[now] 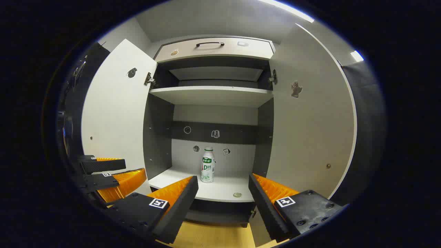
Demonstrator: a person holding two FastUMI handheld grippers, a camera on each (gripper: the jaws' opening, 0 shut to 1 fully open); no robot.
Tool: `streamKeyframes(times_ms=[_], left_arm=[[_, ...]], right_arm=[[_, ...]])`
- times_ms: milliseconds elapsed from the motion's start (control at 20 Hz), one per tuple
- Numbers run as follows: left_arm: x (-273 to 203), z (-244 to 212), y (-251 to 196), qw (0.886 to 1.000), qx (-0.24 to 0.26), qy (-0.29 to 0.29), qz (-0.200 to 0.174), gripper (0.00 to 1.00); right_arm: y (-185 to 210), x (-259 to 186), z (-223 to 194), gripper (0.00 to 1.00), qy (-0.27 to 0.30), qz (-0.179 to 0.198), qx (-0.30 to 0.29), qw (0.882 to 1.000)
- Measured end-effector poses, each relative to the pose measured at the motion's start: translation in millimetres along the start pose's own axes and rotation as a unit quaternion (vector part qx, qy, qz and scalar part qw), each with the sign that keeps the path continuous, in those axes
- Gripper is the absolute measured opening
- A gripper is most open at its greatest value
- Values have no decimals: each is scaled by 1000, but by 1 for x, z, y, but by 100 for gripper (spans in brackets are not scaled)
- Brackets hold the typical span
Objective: Grasp the bottle in the cabinet with the left hand and place it on the coaster, then close the right door with the right hand and the left door with the left hand.
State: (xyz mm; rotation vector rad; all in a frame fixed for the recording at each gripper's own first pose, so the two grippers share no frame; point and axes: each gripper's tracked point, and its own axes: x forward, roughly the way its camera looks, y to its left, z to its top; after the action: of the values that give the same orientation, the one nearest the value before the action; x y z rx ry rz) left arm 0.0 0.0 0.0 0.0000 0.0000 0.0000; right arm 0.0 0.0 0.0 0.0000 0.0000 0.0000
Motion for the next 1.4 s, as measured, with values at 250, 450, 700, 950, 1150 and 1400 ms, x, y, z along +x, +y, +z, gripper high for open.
streamKeyframes(times_ms=[250, 450, 700, 950, 1150, 1400], left_arm=[[4, 2, -3, 1000, 4, -2, 1, 95], [10, -1, -4, 1000, 6, 3, 4, 95], [15, -1, -6, 1000, 8, 1, 2, 96], [22, -1, -11, 1000, 11, 0, -2, 96], [29, -6, -14, 1000, 9, 7, -10, 95], [51, -4, -14, 1000, 21, -2, -19, 95]], right_arm=[[-3, 2, 0, 98, 0, 5, 1, 1000], [-5, 4, -1, 97, -1, 6, -2, 1000], [-7, 10, -3, 97, 1, 8, 0, 1000], [-9, 17, -5, 97, 2, 10, -3, 1000], [-9, 22, -9, 97, 6, 16, -4, 1000], [-9, 24, -11, 98, 6, 27, -1, 1000]])
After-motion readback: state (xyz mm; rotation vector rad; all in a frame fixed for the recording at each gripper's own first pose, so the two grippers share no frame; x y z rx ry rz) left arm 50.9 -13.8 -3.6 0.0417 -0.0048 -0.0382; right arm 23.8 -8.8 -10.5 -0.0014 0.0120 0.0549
